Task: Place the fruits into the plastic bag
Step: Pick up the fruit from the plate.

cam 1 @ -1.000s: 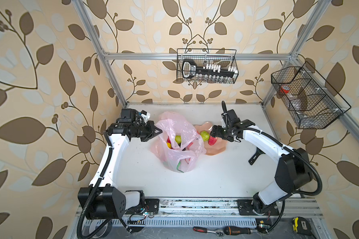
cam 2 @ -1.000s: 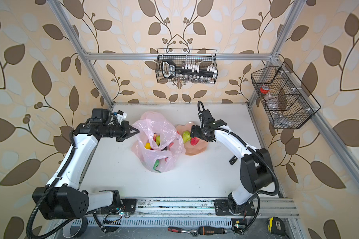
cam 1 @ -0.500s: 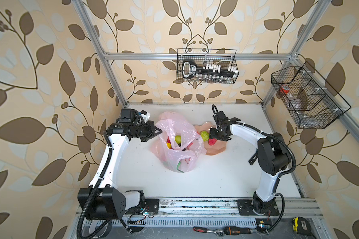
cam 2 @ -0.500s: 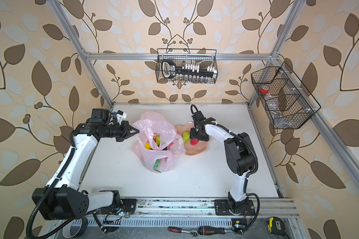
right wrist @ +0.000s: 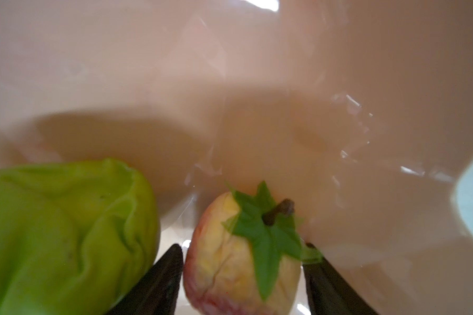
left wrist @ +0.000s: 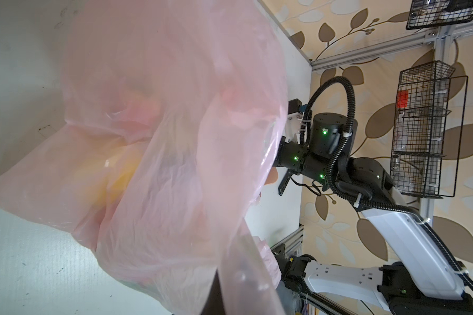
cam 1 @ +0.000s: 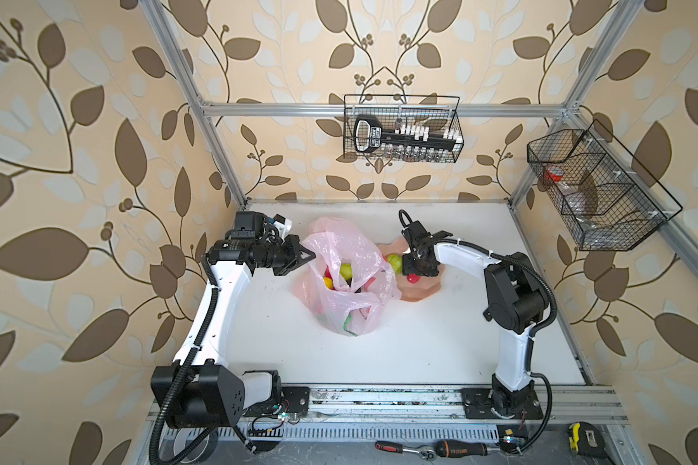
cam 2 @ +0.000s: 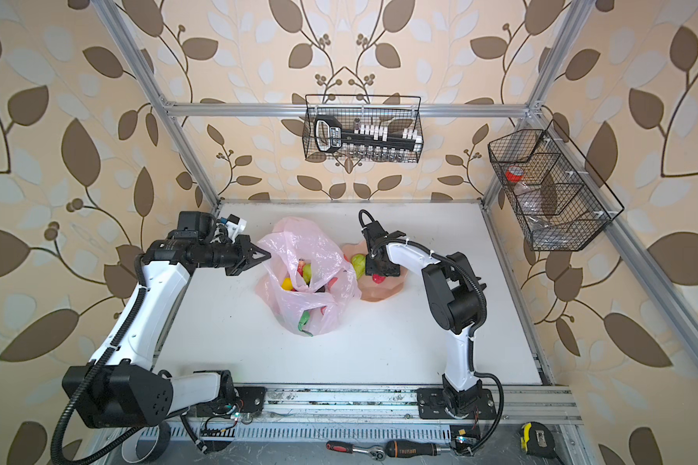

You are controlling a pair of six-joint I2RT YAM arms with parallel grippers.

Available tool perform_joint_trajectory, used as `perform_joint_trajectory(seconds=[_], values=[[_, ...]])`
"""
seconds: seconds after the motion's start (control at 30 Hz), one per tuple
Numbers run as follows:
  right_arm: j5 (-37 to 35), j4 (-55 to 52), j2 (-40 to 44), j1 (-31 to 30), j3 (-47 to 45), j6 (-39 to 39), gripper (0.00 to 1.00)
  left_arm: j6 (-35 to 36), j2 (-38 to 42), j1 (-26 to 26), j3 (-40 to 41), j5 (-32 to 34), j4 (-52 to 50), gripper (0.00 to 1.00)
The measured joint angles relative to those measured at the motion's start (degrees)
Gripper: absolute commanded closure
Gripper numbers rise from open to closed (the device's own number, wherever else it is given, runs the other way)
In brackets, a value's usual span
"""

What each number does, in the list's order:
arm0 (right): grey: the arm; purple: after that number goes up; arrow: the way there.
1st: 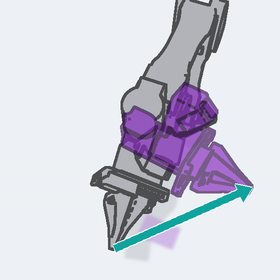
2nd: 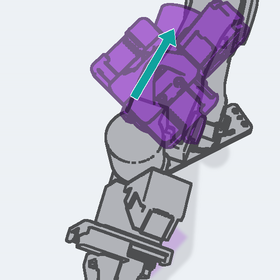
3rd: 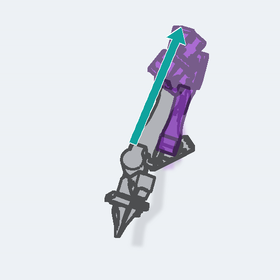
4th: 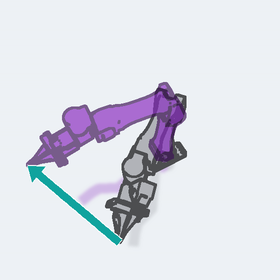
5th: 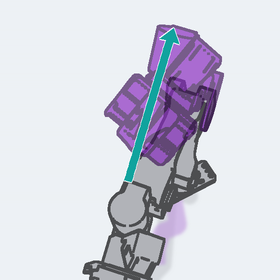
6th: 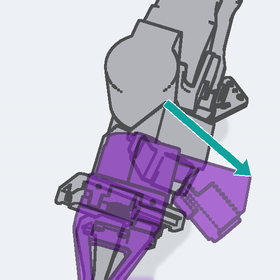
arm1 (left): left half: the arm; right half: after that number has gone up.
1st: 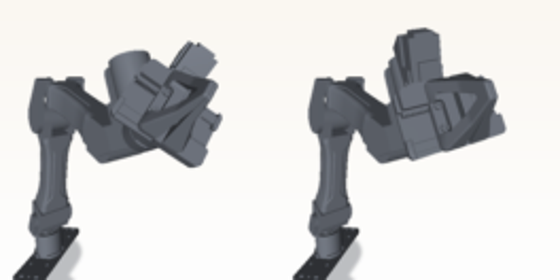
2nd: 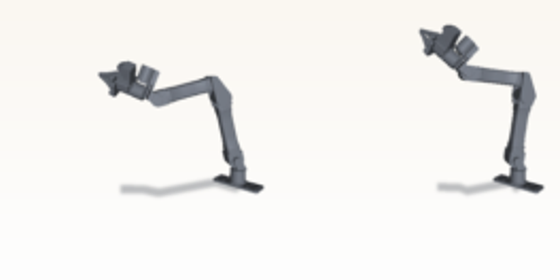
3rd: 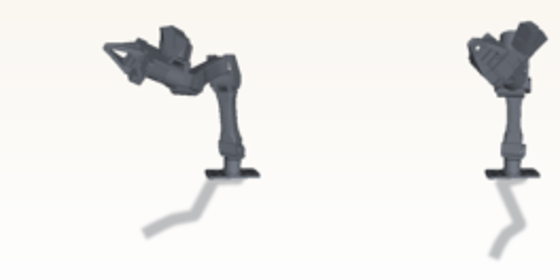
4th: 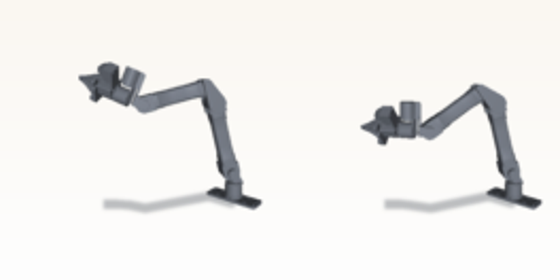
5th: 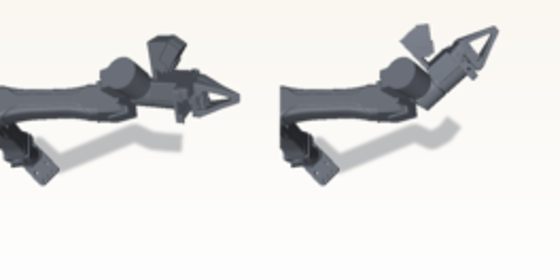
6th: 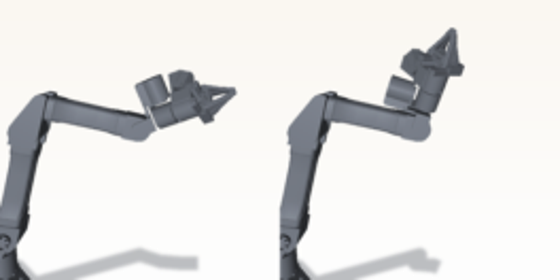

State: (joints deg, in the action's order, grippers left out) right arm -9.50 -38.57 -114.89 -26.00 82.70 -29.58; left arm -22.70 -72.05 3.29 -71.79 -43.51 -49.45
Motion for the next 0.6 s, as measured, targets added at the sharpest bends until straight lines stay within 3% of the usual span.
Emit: perform_joint_trajectory(seconds=[0.1,0.27,0.6], values=[[-0.8,-0.1,0.0,-0.5,0.2,0.3,0.47,0.0,0.0,0.0,0.1,0.0,0.0,1.0],[-2.6,-0.3,0.0,-1.6,0.6,1.4,0.57,0.0,0.0,0.0,0.4,0.0,0.0,1.0],[-3.5,-0.6,10.6,-1.8,0.5,1.4,0.6,0.0,0.0,0.0,0.4,0.0,0.2,1.0]])
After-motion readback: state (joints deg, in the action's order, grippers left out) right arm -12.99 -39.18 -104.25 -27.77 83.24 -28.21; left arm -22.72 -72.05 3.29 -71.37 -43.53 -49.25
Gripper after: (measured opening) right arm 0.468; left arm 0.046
